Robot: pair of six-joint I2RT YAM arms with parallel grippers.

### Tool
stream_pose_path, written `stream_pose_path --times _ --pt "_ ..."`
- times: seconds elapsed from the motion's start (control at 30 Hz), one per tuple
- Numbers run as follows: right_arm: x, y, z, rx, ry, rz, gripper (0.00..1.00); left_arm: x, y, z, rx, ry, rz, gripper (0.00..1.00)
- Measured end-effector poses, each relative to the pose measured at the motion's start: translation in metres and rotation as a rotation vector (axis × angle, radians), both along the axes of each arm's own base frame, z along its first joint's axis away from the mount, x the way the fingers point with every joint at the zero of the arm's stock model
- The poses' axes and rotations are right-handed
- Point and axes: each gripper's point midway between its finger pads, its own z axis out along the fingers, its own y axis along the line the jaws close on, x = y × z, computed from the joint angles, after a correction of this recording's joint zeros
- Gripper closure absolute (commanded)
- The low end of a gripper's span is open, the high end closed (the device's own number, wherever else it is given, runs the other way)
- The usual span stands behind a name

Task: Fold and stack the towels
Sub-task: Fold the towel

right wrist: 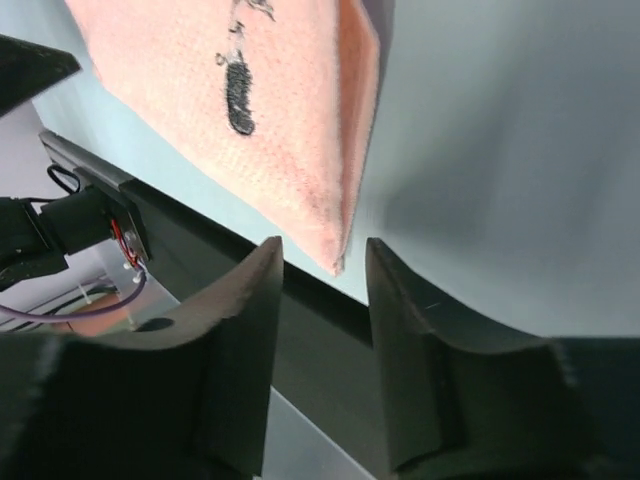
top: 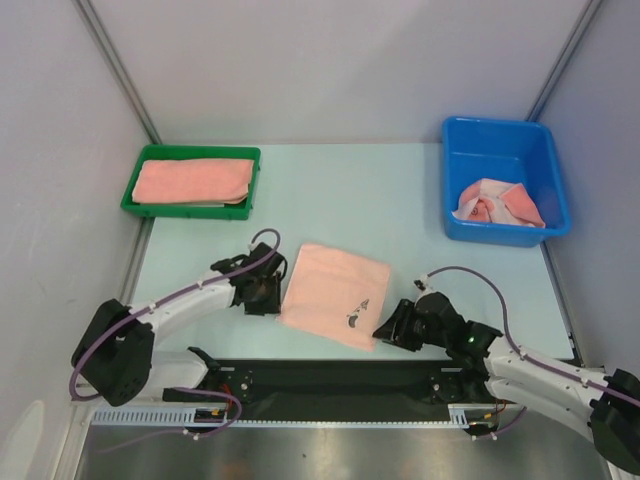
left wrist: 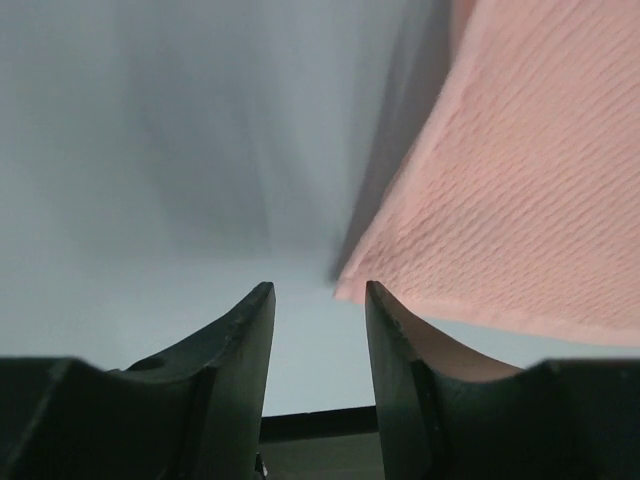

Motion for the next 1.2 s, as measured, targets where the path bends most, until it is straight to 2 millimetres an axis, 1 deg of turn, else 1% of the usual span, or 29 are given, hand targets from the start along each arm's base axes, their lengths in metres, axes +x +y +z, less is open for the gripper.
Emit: stream_pose_path --times 0.03,0.1,0.13,0.17,0.2,0.27,0.3,0.33,0.37,0.4,0.43,0.5,0.63,0.67,0.73,0.8,0.9,1.03,1.13,1.2 --pt "0.002 -0.002 0.004 -0.017 -0.011 -0.006 0.52 0.006 0.0 0.007 0.016 -0.008 -0.007 0.51" --pt "0.011 -0.006 0.017 -0.057 -0.048 -0.026 0.51 0.028 -0.007 0.025 0.02 -0.057 -0.02 0.5" --pt "0.018 -0.008 0.025 -0.077 -0.073 -0.04 0.53 0.042 -0.013 0.036 0.011 -0.089 -0.028 0.5" --pt "0.025 -0.01 0.032 -0.089 -0.093 -0.053 0.57 0.061 -0.019 0.049 -0.01 -0.122 -0.036 0.54" --pt "0.033 -0.011 0.039 -0.105 -0.117 -0.063 0.59 0.076 -0.023 0.058 -0.028 -0.146 -0.04 0.54" --pt "0.062 -0.022 0.05 -0.143 -0.151 -0.132 0.62 0.109 -0.035 0.074 -0.072 -0.189 -0.06 0.55" --pt "0.08 -0.028 0.054 -0.17 -0.163 -0.169 0.63 0.123 -0.041 0.079 -0.098 -0.205 -0.072 0.56" --pt "0.091 -0.033 0.054 -0.186 -0.161 -0.192 0.64 0.132 -0.048 0.081 -0.122 -0.212 -0.09 0.57" --pt "0.105 -0.04 0.053 -0.203 -0.153 -0.218 0.64 0.138 -0.055 0.081 -0.148 -0.212 -0.113 0.58" --pt "0.117 -0.046 0.049 -0.222 -0.139 -0.236 0.65 0.139 -0.064 0.079 -0.177 -0.207 -0.14 0.58" --pt "0.125 -0.052 0.043 -0.241 -0.123 -0.252 0.64 0.135 -0.073 0.076 -0.204 -0.19 -0.17 0.59" --pt "0.133 -0.057 0.035 -0.264 -0.099 -0.257 0.65 0.122 -0.092 0.073 -0.252 -0.172 -0.237 0.59" --pt "0.147 -0.054 0.028 -0.268 -0.075 -0.254 0.65 0.076 -0.145 0.07 -0.355 -0.161 -0.428 0.61" --pt "0.151 -0.053 0.027 -0.261 -0.073 -0.257 0.62 0.066 -0.154 0.07 -0.368 -0.16 -0.463 0.62" --pt "0.159 -0.052 0.025 -0.247 -0.066 -0.27 0.62 0.042 -0.175 0.07 -0.402 -0.164 -0.546 0.63" --pt "0.164 -0.053 0.02 -0.228 -0.045 -0.294 0.6 0.025 -0.193 0.07 -0.439 -0.172 -0.597 0.63" --pt "0.172 -0.051 0.019 -0.184 -0.038 -0.328 0.56 0.006 -0.202 0.058 -0.465 -0.164 -0.613 0.63" --pt "0.179 -0.047 0.023 -0.103 -0.051 -0.37 0.56 -0.024 -0.196 0.024 -0.449 -0.101 -0.599 0.64" --pt "0.182 -0.043 0.022 -0.057 -0.043 -0.387 0.56 -0.043 -0.195 0.0 -0.43 -0.047 -0.593 0.64" --pt "0.184 -0.04 0.02 -0.028 -0.034 -0.398 0.55 -0.046 -0.202 0.0 -0.449 -0.055 -0.586 0.64"
